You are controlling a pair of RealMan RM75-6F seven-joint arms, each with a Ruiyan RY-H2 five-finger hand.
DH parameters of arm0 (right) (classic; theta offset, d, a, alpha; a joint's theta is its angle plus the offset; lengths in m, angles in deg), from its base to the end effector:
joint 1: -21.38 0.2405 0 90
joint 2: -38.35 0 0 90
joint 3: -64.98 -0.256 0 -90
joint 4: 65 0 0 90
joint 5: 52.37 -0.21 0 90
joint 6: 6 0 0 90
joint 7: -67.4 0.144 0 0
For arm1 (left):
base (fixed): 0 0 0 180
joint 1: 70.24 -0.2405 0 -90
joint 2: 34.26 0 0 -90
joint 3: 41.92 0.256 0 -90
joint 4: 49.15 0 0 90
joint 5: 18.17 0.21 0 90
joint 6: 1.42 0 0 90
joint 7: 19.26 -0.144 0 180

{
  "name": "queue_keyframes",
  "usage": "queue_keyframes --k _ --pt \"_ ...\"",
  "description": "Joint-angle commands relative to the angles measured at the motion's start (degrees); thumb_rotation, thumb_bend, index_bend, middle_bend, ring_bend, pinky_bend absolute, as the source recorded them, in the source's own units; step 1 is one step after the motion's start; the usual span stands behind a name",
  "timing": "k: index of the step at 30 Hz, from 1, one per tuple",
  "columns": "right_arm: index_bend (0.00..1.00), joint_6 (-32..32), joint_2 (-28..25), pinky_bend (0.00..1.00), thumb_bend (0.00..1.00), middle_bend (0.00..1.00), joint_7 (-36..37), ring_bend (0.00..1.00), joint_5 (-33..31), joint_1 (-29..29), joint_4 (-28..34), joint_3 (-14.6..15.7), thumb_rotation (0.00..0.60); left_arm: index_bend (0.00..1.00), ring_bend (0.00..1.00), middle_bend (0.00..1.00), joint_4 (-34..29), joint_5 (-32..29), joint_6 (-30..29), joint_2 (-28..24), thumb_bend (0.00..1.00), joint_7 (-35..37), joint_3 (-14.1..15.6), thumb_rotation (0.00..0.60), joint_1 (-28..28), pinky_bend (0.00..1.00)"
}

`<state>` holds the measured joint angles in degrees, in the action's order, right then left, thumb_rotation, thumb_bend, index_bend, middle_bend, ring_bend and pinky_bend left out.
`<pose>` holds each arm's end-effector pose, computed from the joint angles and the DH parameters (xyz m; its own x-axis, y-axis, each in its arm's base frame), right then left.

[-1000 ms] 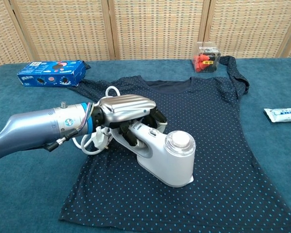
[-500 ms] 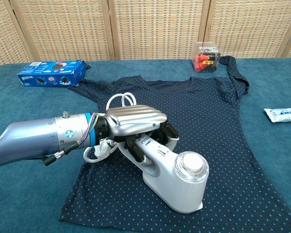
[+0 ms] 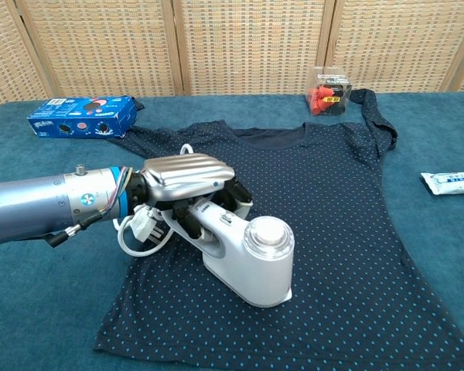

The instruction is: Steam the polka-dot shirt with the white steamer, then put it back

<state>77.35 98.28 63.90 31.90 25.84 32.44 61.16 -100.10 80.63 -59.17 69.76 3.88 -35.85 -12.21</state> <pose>-0.3038 -0.1813 0.1737 0.4328 -0.0213 0.9012 -0.9011 0.0178 0.4332 -0.1049 0.3472 -0.1004 0.5635 0.2807 0.7769 0.5526 -0.8272 -0.1019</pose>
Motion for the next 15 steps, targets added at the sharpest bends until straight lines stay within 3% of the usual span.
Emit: queue_keyframes --k 1,15 --pt "0.06 0.1 0.0 0.00 0.00 0.00 -0.1 0.00 0.1 0.0 0.0 0.0 0.600 1.00 0.71 0.77 0.3 -0.3 -0.3 -0.9 0.56 0.2 0.3 0.600 -0.7 0.87" --pt "0.06 0.3 0.1 0.00 0.00 0.00 -0.5 0.00 0.6 -0.1 0.3 0.2 0.600 1.00 0.71 0.77 -0.2 0.0 -2.0 -3.0 0.56 2.0 1.1 0.600 -2.7 0.87"
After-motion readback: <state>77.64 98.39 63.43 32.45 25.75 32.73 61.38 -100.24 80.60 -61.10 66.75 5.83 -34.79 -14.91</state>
